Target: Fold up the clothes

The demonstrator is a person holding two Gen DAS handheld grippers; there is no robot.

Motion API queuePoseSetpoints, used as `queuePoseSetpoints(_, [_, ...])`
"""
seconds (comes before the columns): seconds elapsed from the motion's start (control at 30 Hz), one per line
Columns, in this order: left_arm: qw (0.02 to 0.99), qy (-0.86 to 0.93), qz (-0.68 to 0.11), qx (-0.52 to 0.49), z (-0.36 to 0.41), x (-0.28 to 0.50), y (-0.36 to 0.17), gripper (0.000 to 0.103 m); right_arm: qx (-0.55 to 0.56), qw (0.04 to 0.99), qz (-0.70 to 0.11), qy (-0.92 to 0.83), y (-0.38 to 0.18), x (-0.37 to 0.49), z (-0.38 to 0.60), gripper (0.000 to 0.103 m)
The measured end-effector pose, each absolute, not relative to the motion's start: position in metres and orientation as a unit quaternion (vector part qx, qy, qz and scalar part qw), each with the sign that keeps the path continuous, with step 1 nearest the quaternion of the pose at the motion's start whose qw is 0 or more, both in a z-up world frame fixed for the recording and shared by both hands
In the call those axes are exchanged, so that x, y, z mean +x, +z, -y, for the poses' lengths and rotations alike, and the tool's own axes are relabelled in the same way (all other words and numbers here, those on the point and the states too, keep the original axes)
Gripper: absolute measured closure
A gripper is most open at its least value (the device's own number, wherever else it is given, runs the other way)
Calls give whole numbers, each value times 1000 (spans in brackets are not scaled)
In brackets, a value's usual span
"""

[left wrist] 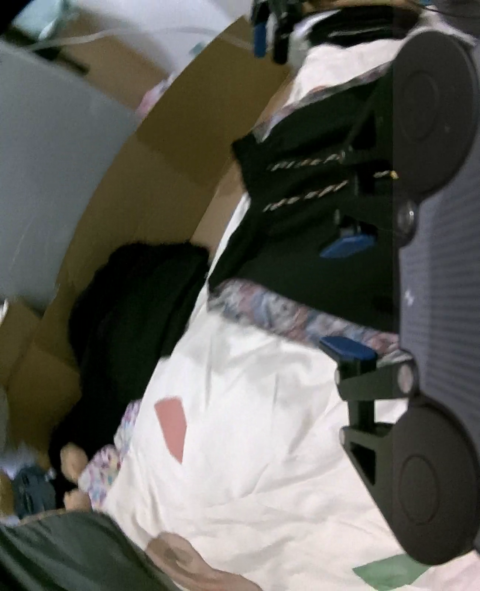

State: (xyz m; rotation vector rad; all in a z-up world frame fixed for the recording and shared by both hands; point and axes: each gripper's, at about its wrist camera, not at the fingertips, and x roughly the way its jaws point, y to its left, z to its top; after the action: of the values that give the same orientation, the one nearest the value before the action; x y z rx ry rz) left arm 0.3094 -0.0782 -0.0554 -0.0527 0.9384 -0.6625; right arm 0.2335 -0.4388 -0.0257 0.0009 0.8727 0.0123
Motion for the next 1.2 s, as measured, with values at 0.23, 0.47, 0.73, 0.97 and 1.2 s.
queuePoseSetpoints(0.23, [832, -341, -439, 3, 66, 293, -57, 46, 44, 909, -413, -34, -21, 186, 419, 2])
queuePoseSetpoints(0.47, [826, -332, -456, -5, 40, 283, -70, 43, 27, 909, -415, -18, -25, 145, 395, 0])
queuePoseSetpoints(0.73, [811, -340, -476, 5, 15, 249, -80, 41, 69, 913, -402, 3, -22, 106, 373, 0])
queuePoseSetpoints(0.97, [799, -339, -492, -75, -11, 225, -91, 40, 105, 910, -401, 18, -26, 75, 358, 0])
queuePoseSetpoints(1.2, [808, -339, -473, -98, -29, 209, -87, 41, 131, 899, -416, 45, -32, 56, 342, 0])
